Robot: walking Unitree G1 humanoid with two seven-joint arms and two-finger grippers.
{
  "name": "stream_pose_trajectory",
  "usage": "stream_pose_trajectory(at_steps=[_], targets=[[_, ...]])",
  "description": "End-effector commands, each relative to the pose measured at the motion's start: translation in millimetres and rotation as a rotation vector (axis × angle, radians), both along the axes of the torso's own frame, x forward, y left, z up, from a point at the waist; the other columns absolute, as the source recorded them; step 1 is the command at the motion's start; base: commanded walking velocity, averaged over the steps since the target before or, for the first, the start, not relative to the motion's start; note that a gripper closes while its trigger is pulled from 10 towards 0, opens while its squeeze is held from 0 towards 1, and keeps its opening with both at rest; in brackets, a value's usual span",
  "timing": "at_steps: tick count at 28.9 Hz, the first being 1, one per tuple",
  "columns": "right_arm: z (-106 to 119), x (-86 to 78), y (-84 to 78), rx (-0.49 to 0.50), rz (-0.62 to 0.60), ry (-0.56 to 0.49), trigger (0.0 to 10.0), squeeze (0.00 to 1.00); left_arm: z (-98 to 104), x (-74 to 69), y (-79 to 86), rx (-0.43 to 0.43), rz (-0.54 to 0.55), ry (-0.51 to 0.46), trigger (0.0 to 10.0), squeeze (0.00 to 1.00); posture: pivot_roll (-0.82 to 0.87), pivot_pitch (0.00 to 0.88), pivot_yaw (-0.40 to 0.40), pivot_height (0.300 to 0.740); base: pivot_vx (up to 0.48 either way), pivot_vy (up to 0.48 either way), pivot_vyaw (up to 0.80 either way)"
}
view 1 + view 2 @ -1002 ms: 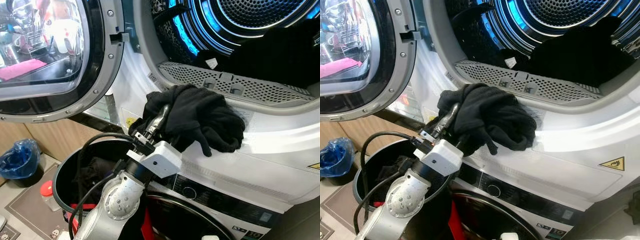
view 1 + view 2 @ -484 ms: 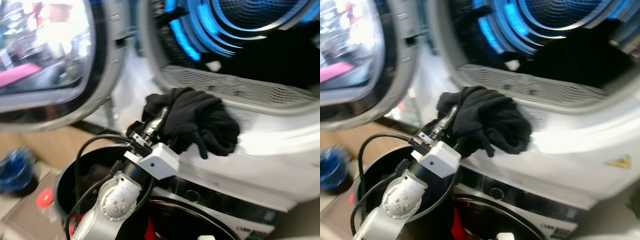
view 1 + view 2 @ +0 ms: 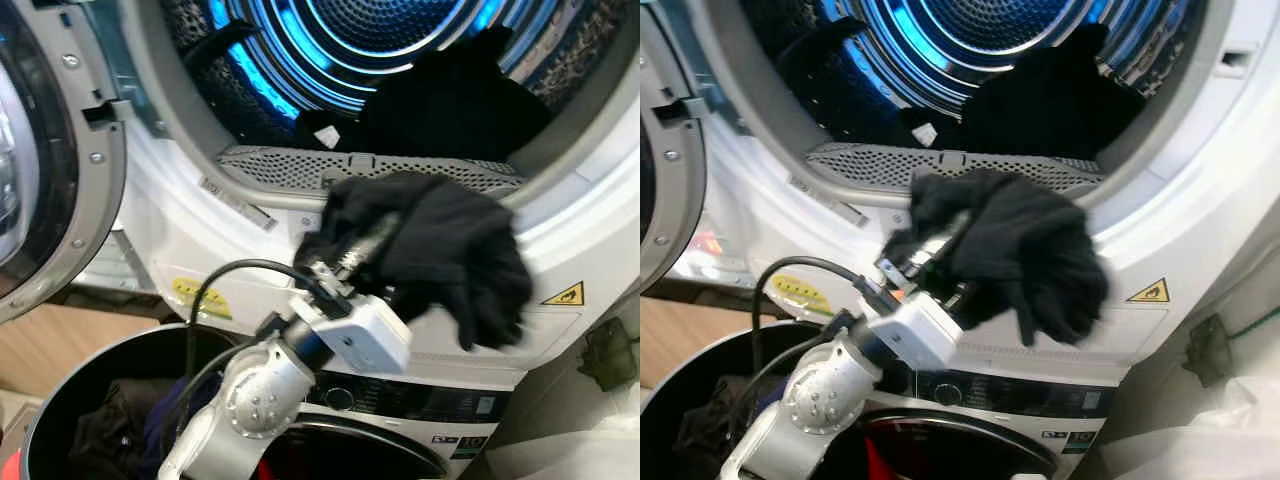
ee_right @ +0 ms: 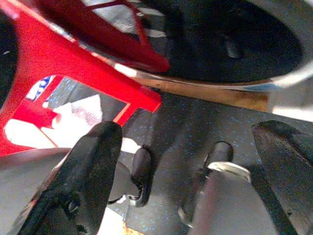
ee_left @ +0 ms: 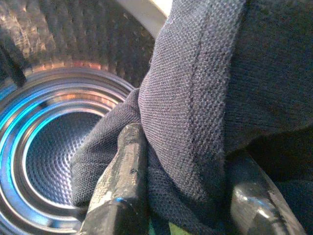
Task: Clothes washing
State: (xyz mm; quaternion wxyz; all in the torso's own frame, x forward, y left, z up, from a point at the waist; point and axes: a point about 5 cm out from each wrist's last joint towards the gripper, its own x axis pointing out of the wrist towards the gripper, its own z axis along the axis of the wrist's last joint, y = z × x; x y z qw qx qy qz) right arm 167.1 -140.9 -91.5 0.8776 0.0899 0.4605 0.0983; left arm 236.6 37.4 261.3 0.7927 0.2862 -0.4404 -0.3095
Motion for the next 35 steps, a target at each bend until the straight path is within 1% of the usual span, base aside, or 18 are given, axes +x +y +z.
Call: stream_pose_trajectory(at_steps=[1, 4, 5, 7, 11, 12, 13, 17, 20, 24, 25, 26, 27, 30, 31, 32, 33, 35], targets=[[-1.4, -3.2, 5.2, 0.011, 0.001, 0.008, 10.0, 0.00, 11.9, -2.7, -1.4, 0.006, -0.064, -0.016, 10.0, 0.00, 0.13, 0.025, 0.001, 0.740, 0.000, 0.000, 0.00], [-0.8, -1.7, 4.6, 0.010, 0.006, 0.006, 10.0, 0.00, 20.5, -6.1, -6.0, 0.101, -0.141, -0.084, 10.0, 0.00, 0.13, 0.024, 0.002, 0.740, 0.000, 0.000, 0.00], [-0.6, -1.5, 4.4, 0.010, 0.006, 0.005, 10.0, 0.00, 30.5, -5.3, -5.5, 0.130, -0.149, -0.143, 10.0, 0.00, 0.13, 0.022, 0.006, 0.740, 0.000, 0.000, 0.00], [-0.6, -1.5, 4.3, 0.010, 0.004, 0.004, 10.0, 0.00, 49.2, -2.0, -3.8, 0.161, -0.139, -0.248, 10.0, 0.00, 0.13, 0.022, 0.007, 0.740, 0.000, 0.000, 0.00], [-0.5, -1.1, 5.8, 0.012, 0.005, 0.004, 10.0, 0.00, 66.9, 2.1, -2.4, 0.171, -0.127, -0.330, 10.0, 0.00, 0.14, 0.020, 0.006, 0.740, 0.000, 0.000, 0.00], [-0.5, -1.1, 8.9, 0.014, 0.009, 0.006, 10.0, 0.00, 90.6, 14.1, -0.3, 0.183, -0.086, -0.443, 10.0, 0.00, 0.14, 0.019, 0.010, 0.740, 0.000, 0.000, 0.00], [-0.5, -1.1, 8.9, 0.014, 0.009, 0.006, 10.0, 0.00, 90.6, 14.1, -0.3, 0.183, -0.086, -0.443, 10.0, 0.00, 0.14, 0.019, 0.010, 0.740, 0.000, 0.000, 0.00], [0.8, 1.9, 12.3, 0.021, 0.013, -0.003, 10.0, 0.00, 125.0, 36.7, 7.1, 0.167, 0.030, -0.587, 10.0, 0.00, 0.13, 0.014, 0.020, 0.740, 0.000, 0.000, 0.00], [0.8, 1.8, 11.4, 0.020, 0.007, -0.002, 10.0, 0.00, 139.2, 53.6, 18.3, 0.115, 0.139, -0.614, 10.0, 0.00, 0.12, 0.011, 0.024, 0.740, 0.000, 0.000, 0.00], [0.7, 1.7, 10.8, 0.020, 0.004, -0.002, 10.0, 0.00, 146.1, 63.5, 27.2, 0.074, 0.197, -0.614, 10.0, 0.00, 0.11, 0.007, 0.025, 0.740, 0.000, 0.000, 0.00], [0.9, 2.1, 10.5, 0.022, 0.003, -0.004, 10.0, 0.00, 154.1, 75.8, 41.5, -0.023, 0.228, -0.556, 10.0, 0.00, 0.11, 0.004, 0.028, 0.740, 0.000, 0.000, 0.00], [0.9, 2.1, 10.5, 0.022, 0.003, -0.004, 10.0, 0.00, 154.1, 75.8, 41.5, -0.023, 0.228, -0.556, 10.0, 0.00, 0.11, 0.004, 0.028, 0.740, 0.000, 0.000, 0.00], [0.9, 2.0, 10.2, 0.022, 0.002, -0.005, 10.0, 0.00, 158.2, 87.6, 54.3, -0.106, 0.252, -0.499, 10.0, 0.00, 0.11, 0.002, 0.029, 0.740, 0.000, 0.000, 0.00], [0.8, 1.8, 10.1, 0.022, 0.000, -0.006, 10.0, 0.00, 161.5, 99.8, 65.0, -0.165, 0.274, -0.469, 10.0, 0.00, 0.09, 0.002, 0.035, 0.740, 0.000, 0.000, 0.00], [1.0, 1.8, 9.8, 0.025, -0.005, -0.008, 10.0, 0.00, 166.3, 110.6, 78.3, -0.288, 0.291, -0.402, 10.0, 0.00, 0.08, 0.004, 0.041, 0.740, 0.000, 0.000, 0.00], [1.0, 1.8, 9.8, 0.025, -0.005, -0.008, 10.0, 0.00, 166.3, 110.6, 78.3, -0.288, 0.291, -0.402, 10.0, 0.00, 0.08, 0.004, 0.041, 0.740, 0.000, 0.000, 0.00], [1.0, 1.8, 9.8, 0.026, -0.007, -0.009, 10.0, 0.00, 167.6, 114.8, 84.0, -0.344, 0.299, -0.366, 10.0, 0.00, 0.08, 0.005, 0.042, 0.740, 0.000, 0.000, 0.00], [0.8, 1.2, 11.1, 0.030, -0.013, -0.011, 10.0, 0.00, 167.5, 129.9, 102.1, -0.483, 0.325, -0.201, 10.0, 0.00, 0.07, 0.012, 0.043, 0.740, 0.000, 0.000, 0.00]])
